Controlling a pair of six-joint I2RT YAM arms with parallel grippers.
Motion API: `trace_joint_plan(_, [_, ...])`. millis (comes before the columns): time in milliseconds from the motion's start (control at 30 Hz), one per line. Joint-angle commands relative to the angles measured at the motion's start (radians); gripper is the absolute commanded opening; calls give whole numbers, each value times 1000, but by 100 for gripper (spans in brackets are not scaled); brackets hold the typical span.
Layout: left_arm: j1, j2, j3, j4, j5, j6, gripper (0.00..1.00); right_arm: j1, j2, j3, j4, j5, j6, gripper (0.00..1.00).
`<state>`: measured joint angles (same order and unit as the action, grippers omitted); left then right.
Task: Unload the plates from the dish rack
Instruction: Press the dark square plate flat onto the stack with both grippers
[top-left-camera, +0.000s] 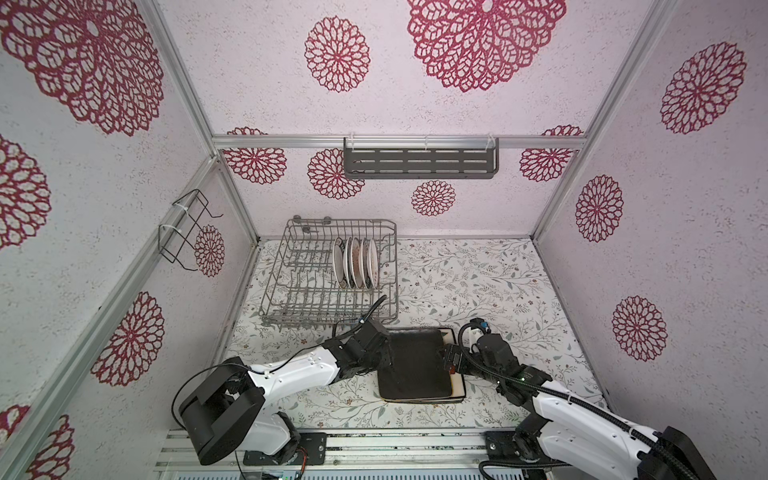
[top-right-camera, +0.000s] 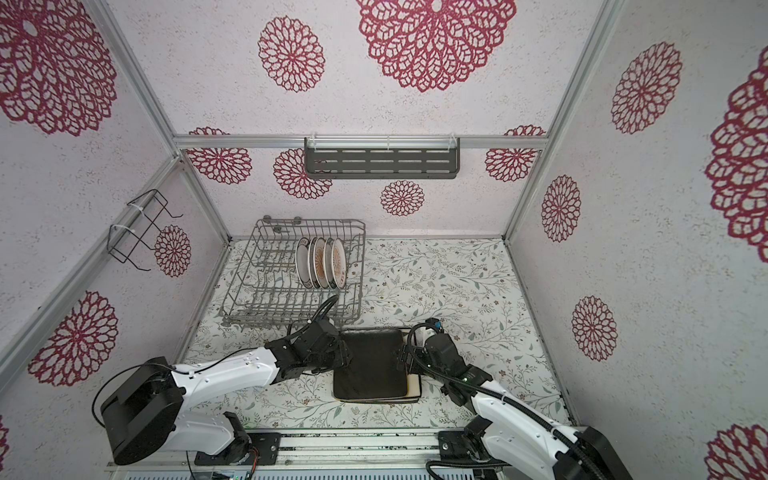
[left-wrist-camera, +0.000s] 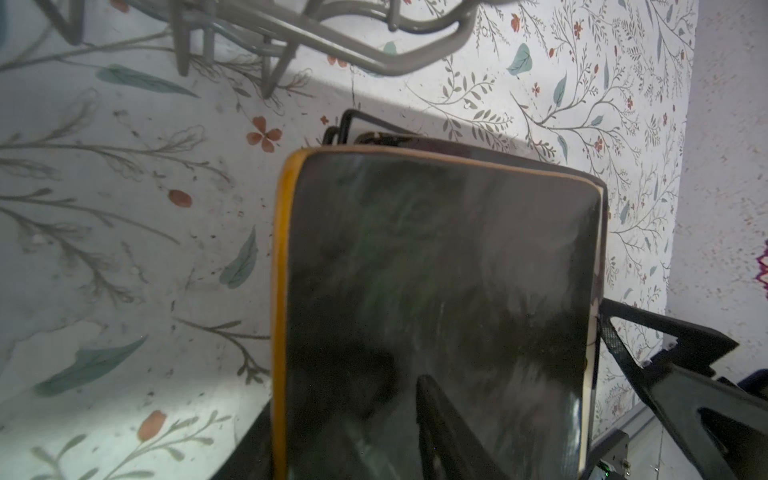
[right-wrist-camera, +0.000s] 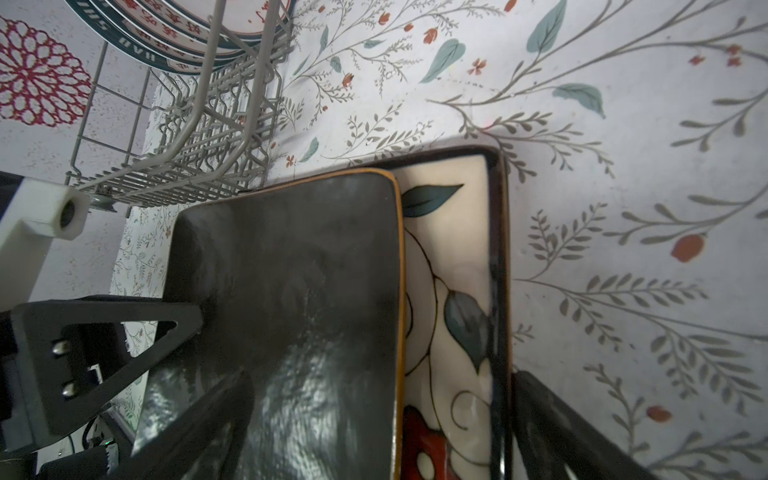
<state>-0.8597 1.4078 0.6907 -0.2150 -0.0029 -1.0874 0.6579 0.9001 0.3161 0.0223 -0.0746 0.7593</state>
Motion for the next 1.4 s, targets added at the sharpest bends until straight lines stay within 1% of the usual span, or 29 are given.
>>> trace_joint_plan(0, [-18,1,38,-2,10,25,48,-3,1,46,-17,14,-25,96])
trace_joint_plan(333, [-23,6,54,-22,-3,38,48,-3,36,71,-18,-26,-37,84])
trace_joint_plan(833, [-24,7,92,-72,-21,75,48,-3,41,92,-46,-25,-57,69])
trace_joint_plan(1367, [-24,7,101,-89,-29,95,48,-3,54,109,-62,-21,-68,60])
